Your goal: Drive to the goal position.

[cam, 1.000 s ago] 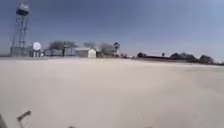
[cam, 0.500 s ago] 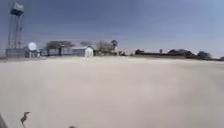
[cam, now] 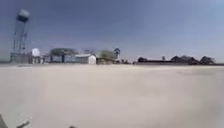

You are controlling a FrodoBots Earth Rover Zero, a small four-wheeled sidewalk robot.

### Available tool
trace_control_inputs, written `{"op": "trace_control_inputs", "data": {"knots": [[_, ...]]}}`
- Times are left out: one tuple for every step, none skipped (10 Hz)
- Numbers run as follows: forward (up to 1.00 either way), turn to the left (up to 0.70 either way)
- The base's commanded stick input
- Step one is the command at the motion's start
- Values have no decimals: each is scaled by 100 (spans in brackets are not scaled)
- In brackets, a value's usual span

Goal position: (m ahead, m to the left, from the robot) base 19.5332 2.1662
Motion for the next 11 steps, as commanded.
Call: {"op": "trace_control_inputs", "data": {"knots": [[100, 0], [100, 0], [100, 0], [100, 6], [100, 24], [100, 27], [100, 0], [100, 0], [100, 0], [100, 0], [100, 0]]}}
